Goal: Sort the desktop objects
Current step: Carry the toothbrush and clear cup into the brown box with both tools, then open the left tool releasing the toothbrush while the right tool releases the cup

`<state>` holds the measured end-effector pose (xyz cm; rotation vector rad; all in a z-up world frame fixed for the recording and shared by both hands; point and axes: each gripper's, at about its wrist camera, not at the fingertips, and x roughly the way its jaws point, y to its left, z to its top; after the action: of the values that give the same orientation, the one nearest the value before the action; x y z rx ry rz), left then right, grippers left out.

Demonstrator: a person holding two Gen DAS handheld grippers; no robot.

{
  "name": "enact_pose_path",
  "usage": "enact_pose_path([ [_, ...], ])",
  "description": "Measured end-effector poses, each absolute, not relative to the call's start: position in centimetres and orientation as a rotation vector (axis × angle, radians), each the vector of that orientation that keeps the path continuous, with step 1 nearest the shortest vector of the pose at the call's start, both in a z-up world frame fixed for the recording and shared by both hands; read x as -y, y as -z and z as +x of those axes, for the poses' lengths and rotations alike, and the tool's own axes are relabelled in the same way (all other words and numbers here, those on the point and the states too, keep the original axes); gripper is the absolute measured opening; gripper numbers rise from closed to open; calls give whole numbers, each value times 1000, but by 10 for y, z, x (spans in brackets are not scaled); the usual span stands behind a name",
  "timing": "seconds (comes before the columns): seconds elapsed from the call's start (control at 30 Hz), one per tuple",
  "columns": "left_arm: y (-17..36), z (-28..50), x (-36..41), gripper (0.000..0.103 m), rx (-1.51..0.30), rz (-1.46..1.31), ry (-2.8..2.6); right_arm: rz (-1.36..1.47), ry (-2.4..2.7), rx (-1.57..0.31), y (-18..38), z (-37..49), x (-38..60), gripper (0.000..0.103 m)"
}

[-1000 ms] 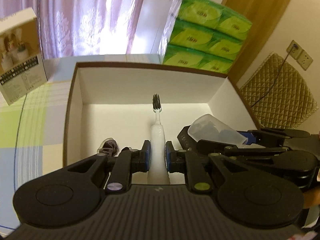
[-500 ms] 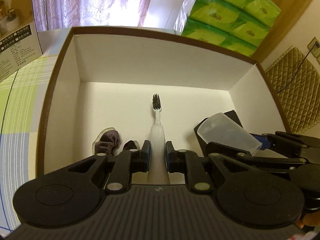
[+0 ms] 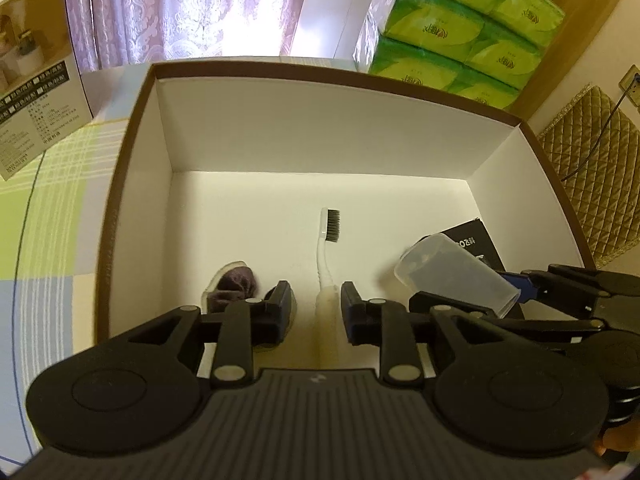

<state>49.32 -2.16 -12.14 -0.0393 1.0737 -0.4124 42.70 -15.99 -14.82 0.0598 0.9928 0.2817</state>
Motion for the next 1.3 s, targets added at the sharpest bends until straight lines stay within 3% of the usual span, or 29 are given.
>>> enact_pose_path([
  [0.3,116,490,18,29,-1048,0,400,20,-306,-965,151,426,151,51],
  [0.33,116,490,17,32,-1048,-2,401,10,-311,-969,151,426,150,53],
  [0.4,115,489,16,44,-1049,-9,402,-6,-319,-962,152,424,148,76],
  [0.7,107,476,15,56,-1011,27,420,-35,-310,-972,149,413,158,92],
  [1.0,87,461,14,69,-959,31,423,-16,-248,-987,135,397,173,101],
  [1.3,64,436,12,77,-911,61,403,6,-198,-970,112,378,186,101],
])
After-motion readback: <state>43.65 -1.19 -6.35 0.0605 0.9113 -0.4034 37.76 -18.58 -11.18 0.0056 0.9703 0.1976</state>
